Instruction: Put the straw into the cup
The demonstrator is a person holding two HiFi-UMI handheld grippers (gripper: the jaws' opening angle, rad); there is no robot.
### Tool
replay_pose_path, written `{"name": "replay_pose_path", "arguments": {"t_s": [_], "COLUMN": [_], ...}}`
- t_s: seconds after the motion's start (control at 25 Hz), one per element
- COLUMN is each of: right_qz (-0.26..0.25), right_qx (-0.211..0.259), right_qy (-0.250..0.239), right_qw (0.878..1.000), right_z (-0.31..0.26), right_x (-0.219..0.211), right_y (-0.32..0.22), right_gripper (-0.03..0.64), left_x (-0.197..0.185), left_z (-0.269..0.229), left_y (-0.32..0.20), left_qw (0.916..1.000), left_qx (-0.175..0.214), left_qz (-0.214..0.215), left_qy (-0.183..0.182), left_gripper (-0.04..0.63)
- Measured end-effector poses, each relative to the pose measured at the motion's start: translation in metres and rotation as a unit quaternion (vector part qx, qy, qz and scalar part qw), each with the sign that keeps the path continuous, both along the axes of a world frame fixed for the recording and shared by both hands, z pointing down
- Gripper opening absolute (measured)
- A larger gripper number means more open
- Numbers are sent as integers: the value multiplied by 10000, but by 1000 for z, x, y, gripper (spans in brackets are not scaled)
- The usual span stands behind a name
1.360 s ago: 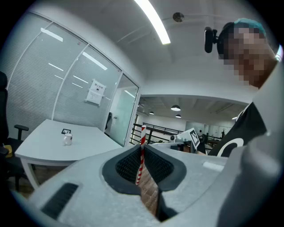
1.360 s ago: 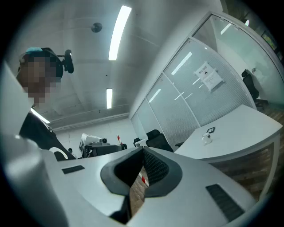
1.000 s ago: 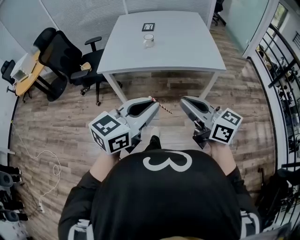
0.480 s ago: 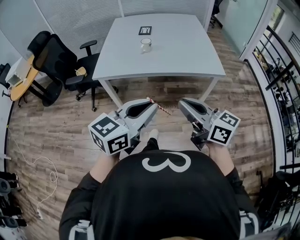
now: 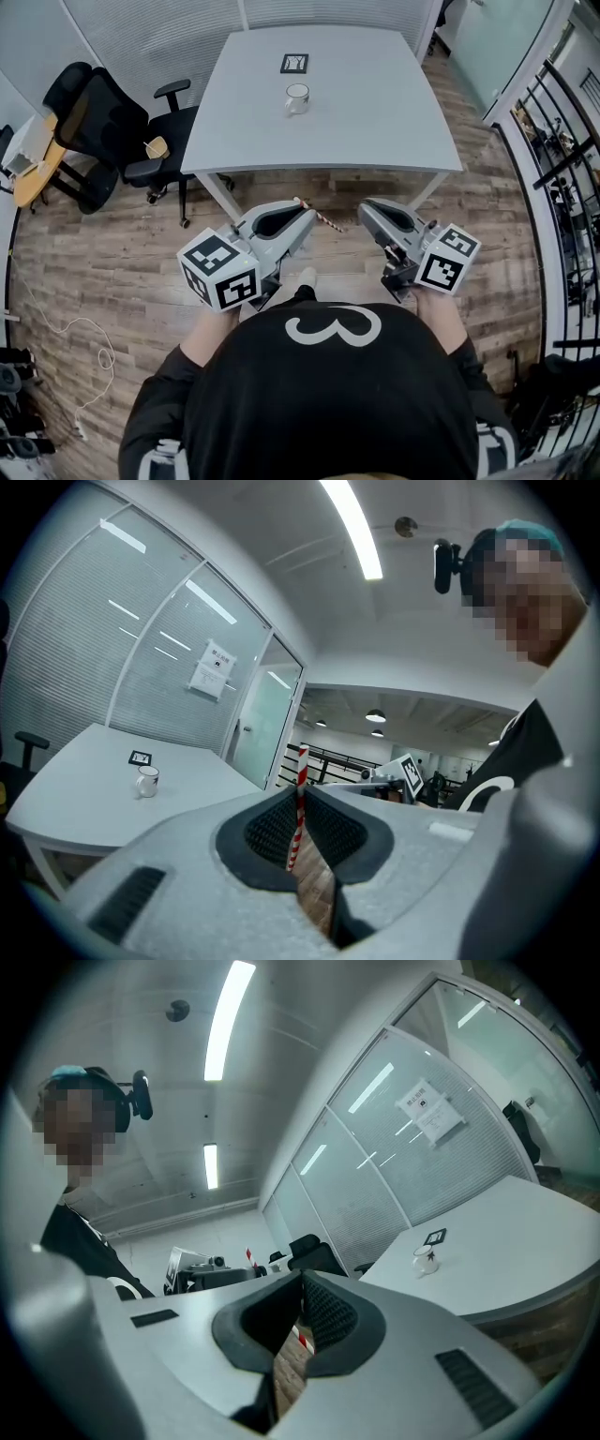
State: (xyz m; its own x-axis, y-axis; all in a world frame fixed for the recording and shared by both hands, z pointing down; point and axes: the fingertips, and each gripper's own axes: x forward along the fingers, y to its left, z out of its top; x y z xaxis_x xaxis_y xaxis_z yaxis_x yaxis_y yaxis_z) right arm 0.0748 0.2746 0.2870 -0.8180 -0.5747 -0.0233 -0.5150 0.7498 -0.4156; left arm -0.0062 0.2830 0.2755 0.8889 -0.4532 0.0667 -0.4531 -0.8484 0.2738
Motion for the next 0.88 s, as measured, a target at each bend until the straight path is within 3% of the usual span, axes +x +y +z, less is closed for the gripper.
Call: {"name": "replay_pose_path", "arguments": {"t_s": [0.4,0.88], "right_qz": [150,296], "right_qx": [-305,-443], "right_qy": [44,21], "right_qw": [9994,9986], "right_z": [5,9], "right_x": [-5,-11], "right_y": [-99,-198], "right_gripper": [15,15], "left_x": [-4,-7], "left_z": [0,0], "left_y": [-104,-208], "left_qw": [9996,9990], "left_qx": [-256,-290], "left_qz": [148,340], "left_qy": [-25,-82], "left_gripper": [35,35]}}
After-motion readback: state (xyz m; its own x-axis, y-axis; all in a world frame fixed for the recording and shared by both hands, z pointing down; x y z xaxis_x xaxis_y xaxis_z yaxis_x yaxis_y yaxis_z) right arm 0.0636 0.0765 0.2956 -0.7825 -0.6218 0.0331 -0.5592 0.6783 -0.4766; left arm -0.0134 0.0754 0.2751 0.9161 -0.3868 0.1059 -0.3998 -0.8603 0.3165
